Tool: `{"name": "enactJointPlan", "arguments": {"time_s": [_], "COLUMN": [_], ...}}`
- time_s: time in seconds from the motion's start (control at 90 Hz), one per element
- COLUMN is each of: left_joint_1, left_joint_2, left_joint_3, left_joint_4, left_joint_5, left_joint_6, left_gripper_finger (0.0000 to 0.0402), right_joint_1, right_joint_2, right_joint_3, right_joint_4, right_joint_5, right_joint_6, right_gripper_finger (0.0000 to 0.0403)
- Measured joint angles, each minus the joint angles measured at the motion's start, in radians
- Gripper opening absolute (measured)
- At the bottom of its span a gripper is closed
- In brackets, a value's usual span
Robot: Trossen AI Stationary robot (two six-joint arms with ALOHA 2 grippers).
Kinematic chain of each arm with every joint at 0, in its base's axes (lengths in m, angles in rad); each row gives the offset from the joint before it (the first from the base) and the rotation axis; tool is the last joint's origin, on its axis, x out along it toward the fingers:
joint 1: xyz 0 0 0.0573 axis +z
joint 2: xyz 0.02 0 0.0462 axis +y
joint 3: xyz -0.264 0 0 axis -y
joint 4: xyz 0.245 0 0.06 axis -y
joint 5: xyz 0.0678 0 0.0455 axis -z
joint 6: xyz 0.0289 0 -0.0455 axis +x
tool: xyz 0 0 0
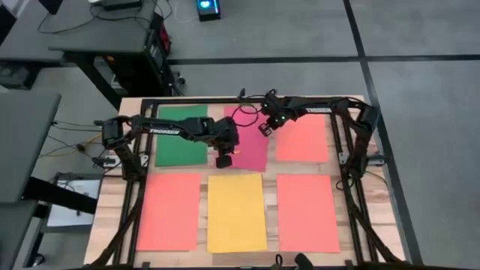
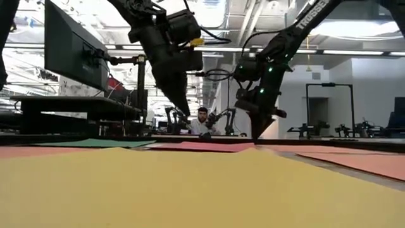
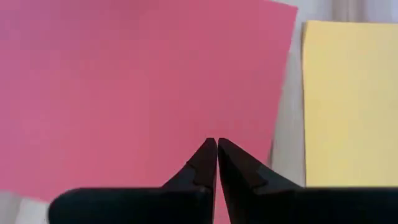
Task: Organize paper
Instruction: Adjust the pink papers
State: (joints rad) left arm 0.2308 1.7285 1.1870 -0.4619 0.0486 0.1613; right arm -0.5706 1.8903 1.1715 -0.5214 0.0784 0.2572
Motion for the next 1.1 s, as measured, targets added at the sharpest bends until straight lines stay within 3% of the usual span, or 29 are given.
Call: {"name": "enactJointPlan", "arguments": {"time_s": [0.333,0.689,0.856,1.1], "left_joint_1": [0.029,0.127,0.162,0.217], "left_joint_2": [0.101,0.115,0.115,0.115], "left_joint_3": [0.001,0.002,0.002,0.025], "left_joint_4": [0.083,0.135,0.162,0.156], "left_joint_5": [0.001,0.000,0.053,0.093], "left_joint_6": [0.115,0.166,0.178,0.242], "left_gripper_finger": [0.0000,0.0000,0.0000,0.0000], "right_joint_1": [0.007,0.006,0.007,0.051], "right_joint_2": [0.045,0.037,0.035,-0.160], "right_joint_3": [0.029,0.065,0.121,0.092], "right_joint_4": [0.017,-0.003,-0.057,-0.063], "right_joint_5": [0.003,0.002,0.002,0.059], "right_joint_6": [0.004,0.004,-0.003,-0.044], "right_gripper_finger": [0.0000,0.0000,0.0000,0.0000]}}
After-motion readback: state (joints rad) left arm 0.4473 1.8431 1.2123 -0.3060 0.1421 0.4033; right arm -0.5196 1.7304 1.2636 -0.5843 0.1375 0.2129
